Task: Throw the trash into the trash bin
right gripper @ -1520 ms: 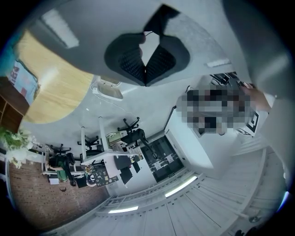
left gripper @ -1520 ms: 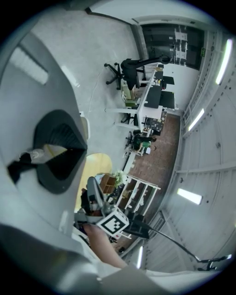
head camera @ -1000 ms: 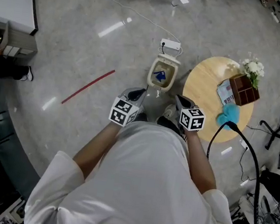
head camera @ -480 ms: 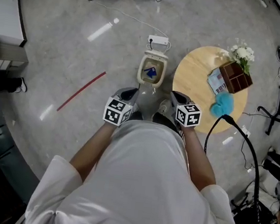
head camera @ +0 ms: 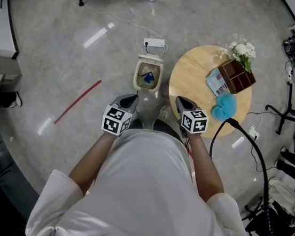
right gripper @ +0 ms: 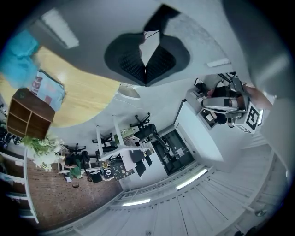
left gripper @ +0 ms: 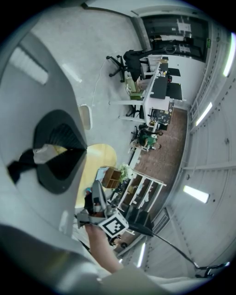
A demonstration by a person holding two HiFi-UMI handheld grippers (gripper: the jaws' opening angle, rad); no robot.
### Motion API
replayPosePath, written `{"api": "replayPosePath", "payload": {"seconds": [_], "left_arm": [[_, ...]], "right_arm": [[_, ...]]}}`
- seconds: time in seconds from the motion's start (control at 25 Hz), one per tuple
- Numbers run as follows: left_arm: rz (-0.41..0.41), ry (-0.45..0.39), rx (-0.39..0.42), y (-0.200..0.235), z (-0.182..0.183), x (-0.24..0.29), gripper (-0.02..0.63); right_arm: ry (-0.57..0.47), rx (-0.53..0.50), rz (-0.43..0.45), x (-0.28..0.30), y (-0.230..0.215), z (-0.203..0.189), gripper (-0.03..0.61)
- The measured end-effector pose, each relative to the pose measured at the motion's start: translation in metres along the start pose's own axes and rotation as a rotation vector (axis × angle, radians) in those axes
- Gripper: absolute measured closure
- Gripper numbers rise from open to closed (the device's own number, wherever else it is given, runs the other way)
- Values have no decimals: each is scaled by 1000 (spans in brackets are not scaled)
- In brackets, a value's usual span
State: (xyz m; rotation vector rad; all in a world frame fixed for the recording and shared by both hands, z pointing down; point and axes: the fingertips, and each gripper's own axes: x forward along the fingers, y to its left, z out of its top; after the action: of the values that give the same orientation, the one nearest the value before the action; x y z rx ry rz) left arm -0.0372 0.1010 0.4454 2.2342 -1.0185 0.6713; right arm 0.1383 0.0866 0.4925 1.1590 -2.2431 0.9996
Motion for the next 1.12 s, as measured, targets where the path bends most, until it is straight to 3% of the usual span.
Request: {"api": "replayPosePath", "payload": {"seconds": [1.12], "left_arm": [[-81, 60, 25, -51, 21, 62, 609]], "right_arm": [[-10, 106, -142, -51, -104, -20, 549]]}}
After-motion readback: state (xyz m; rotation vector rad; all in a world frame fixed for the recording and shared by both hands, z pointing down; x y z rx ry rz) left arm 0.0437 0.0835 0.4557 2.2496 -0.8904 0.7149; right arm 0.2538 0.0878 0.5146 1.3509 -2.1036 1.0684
